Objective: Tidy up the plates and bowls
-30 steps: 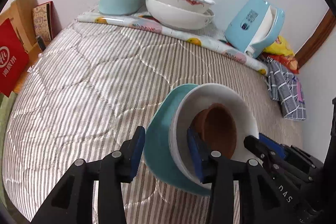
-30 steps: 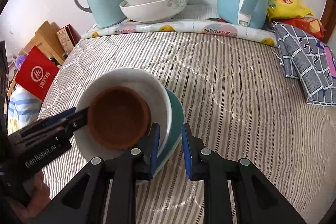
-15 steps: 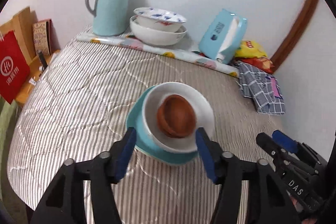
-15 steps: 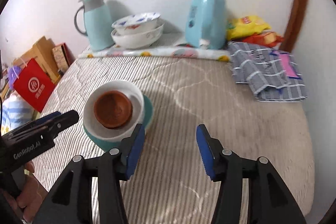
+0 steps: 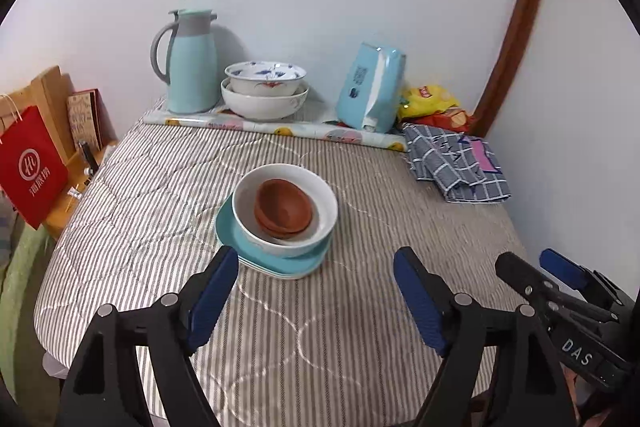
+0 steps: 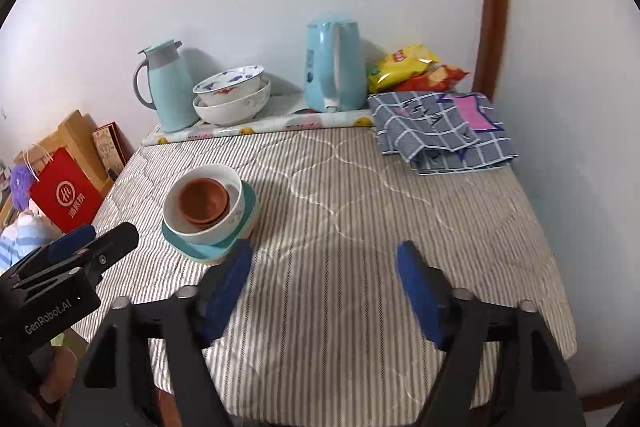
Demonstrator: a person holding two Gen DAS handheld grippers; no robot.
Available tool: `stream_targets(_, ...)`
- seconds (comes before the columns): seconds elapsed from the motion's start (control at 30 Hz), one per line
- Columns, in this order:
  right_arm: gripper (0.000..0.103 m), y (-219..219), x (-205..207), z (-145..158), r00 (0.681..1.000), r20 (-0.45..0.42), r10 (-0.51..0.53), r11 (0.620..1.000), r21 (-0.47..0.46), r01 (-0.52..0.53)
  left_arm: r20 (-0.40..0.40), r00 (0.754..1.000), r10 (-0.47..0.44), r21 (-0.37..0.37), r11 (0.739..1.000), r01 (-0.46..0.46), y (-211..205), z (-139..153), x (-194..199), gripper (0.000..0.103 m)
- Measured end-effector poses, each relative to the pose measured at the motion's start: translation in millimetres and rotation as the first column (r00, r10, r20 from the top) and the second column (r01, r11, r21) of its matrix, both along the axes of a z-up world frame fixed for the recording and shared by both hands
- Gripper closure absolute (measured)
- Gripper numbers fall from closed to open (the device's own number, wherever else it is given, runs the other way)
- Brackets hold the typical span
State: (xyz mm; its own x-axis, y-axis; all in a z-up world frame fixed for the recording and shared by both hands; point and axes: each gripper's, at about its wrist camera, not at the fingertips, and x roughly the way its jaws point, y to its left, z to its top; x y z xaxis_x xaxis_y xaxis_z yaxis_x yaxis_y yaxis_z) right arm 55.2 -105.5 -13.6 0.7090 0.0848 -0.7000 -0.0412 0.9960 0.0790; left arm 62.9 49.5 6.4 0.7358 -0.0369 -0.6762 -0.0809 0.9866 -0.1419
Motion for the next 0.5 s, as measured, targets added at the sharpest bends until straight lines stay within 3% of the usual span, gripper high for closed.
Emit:
stream_targets(0.23, 0.007, -21, -38, 7, 0.997, 0.059, -0.052, 0.999, 0.005, 0.052, 0.034, 0.999, -0.014, 0.034, 0.999, 0.013, -19, 8, -32, 0.019)
stream_targets(0.5, 0.006, -38, -72, 13, 0.992, 0.088, -0.091, 0.996, 0.01, 0.09, 0.064, 0.998, -0.025, 0.04, 0.999, 0.023, -34, 16, -59, 0.015)
